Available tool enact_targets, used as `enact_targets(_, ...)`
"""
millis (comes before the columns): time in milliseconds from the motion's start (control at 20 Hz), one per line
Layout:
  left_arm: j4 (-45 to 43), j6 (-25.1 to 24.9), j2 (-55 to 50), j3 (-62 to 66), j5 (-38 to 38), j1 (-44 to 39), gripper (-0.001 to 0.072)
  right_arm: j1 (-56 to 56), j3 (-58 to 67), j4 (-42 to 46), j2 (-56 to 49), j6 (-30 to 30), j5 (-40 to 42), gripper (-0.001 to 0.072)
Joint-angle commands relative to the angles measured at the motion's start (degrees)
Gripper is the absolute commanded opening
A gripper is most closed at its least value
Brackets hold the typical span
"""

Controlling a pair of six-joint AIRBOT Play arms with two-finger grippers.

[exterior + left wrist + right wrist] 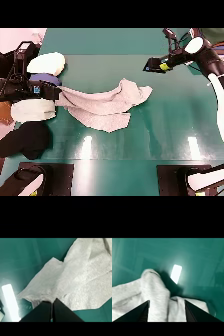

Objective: Fold the shirts.

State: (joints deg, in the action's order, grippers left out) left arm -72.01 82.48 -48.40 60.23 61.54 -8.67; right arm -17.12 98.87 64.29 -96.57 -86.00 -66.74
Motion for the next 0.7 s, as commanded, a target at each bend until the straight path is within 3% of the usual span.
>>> enact_targets(0, 0.0, 0.0, 0.0, -0.2, -0.3, 0.0, 0.0022, 1.2, -4.0, -0.2, 0.8, 0.6, -5.8, 0.0498)
enact_targets(300, 0.0, 0.0, 0.0, -0.2, -1.0, 0.0, 0.0022, -7.0, -21.4, -1.4, 4.9, -0.1, -3.6, 0.0485)
enact_targets(650, 0.0, 0.0, 0.0, -0.2, -1.0, 0.0, 0.0022, -13.7, -23.2, -4.2, 4.8, -0.2, 7.4, 0.0478)
